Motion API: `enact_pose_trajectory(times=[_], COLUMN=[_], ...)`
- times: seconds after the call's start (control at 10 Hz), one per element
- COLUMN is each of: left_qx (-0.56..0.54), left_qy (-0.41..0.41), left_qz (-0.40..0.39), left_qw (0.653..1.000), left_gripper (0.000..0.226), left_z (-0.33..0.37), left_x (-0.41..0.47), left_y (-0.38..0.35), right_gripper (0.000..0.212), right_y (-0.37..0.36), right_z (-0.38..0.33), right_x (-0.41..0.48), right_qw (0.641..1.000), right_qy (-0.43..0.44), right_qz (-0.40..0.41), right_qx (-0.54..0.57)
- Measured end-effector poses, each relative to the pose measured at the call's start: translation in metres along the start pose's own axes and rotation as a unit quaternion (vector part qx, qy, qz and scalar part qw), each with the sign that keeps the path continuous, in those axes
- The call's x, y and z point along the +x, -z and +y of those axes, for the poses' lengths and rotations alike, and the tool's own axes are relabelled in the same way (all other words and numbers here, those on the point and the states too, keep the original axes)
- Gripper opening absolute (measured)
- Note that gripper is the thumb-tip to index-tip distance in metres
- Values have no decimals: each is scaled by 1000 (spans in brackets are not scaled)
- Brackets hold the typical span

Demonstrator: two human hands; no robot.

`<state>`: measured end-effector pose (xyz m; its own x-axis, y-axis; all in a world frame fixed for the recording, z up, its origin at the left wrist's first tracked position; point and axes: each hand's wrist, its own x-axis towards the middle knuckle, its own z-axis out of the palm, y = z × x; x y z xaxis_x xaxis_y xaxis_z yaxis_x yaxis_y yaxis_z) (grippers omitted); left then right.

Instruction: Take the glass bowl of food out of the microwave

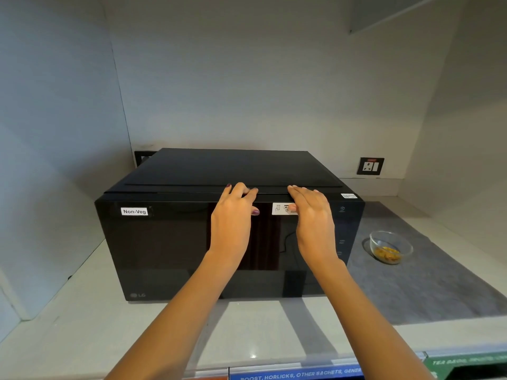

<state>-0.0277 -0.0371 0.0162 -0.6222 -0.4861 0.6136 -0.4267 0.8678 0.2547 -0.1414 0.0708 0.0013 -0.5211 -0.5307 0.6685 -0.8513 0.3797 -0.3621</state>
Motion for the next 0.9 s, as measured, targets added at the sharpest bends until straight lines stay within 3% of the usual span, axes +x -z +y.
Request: enact_pose_trajectory(times=[0.5,0.7,0.9], left_qx=[-1,-15,-15], left_qy=[0,8,2], left_qz=[7,7,37], left_qw=[1000,1000,999], left_gripper=[43,42,61], left_z=[0,1,-1], left_x=[-1,-1,-19], left_y=[-1,1,1], right_gripper=[52,53,46], right_y=[-5,-1,-7], right_z=[-5,-6,-13], right_x=[-1,-2,-18], right_qw=[999,999,997], right_qy=[-7,0,8], right_qz=[37,-2,67], right_qx=[-8,-33,-34])
